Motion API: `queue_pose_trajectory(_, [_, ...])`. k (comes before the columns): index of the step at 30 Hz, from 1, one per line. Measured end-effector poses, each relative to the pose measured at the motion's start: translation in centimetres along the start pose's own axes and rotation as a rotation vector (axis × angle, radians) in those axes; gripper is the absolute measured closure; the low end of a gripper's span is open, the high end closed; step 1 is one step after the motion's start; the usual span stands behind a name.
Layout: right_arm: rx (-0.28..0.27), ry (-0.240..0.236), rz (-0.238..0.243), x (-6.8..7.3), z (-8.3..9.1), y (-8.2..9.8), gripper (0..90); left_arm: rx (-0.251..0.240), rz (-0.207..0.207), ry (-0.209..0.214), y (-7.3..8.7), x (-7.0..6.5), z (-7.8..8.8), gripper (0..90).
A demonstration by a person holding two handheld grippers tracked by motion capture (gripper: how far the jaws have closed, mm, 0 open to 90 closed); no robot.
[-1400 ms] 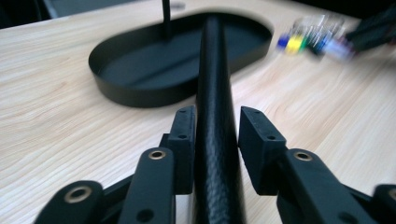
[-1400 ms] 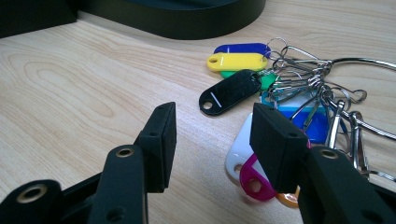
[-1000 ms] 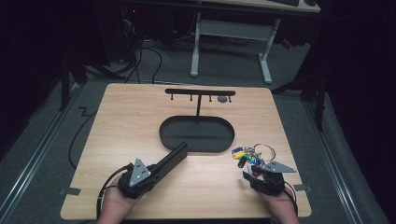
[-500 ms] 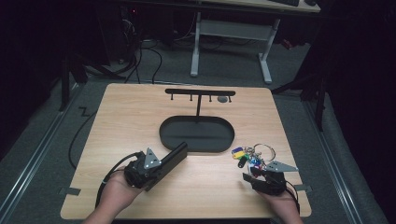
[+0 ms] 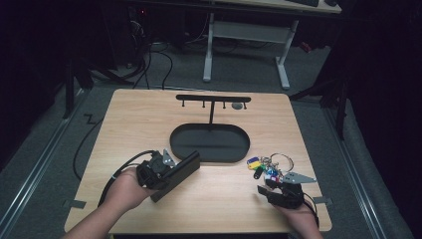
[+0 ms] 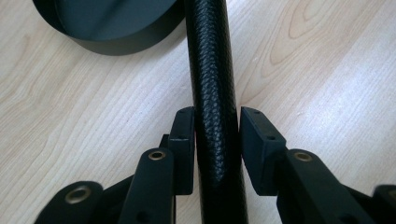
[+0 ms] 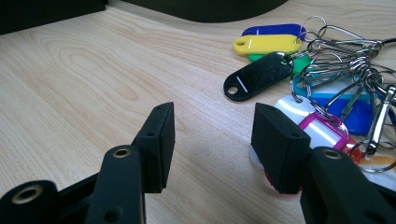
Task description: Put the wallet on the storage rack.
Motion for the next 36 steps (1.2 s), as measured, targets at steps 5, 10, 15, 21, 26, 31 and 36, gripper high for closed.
queue_pose_trajectory(5, [0.004,-0.003,0.000,0.0,0.0,0.1,49.8,0.049,-0.056,-0.008,-0.4,0.0,-0.1,67.7])
queue_pose_trajectory(10, [0.006,-0.004,0.001,0.0,0.0,0.1,49.8,0.058,-0.107,-0.011,-0.7,-0.3,0.0,74.3])
queue_pose_trajectory(15, [0.003,-0.003,0.000,0.0,0.0,0.1,49.9,0.029,-0.149,-0.045,-0.8,-0.6,0.1,75.5])
queue_pose_trajectory(21, [0.000,0.001,0.000,-0.1,0.1,0.0,49.9,-0.020,-0.190,-0.076,-1.4,-0.8,0.9,75.8])
queue_pose_trajectory(26, [0.000,0.006,-0.001,-0.1,0.3,0.1,49.9,-0.104,-0.236,-0.125,-2.4,-0.5,2.4,75.8])
queue_pose_trajectory(31, [-0.012,0.020,-0.003,-0.2,0.8,0.3,49.9,-0.191,-0.312,-0.189,-3.8,-0.4,3.1,75.7])
queue_pose_trajectory(36, [-0.023,0.047,-0.018,-0.3,1.9,1.0,50.0,-0.238,-0.387,-0.276,-5.3,0.2,2.6,75.7])
Point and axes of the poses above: each handheld gripper's, and its own axes: z roughly backward along the jaws, y roughly out of its underside, x roughly to its left, the point moved 8 cm from there along -z, roughly forward along the jaws, and after that the axes turned 12 degrees about -y, right-handed, at the moved point
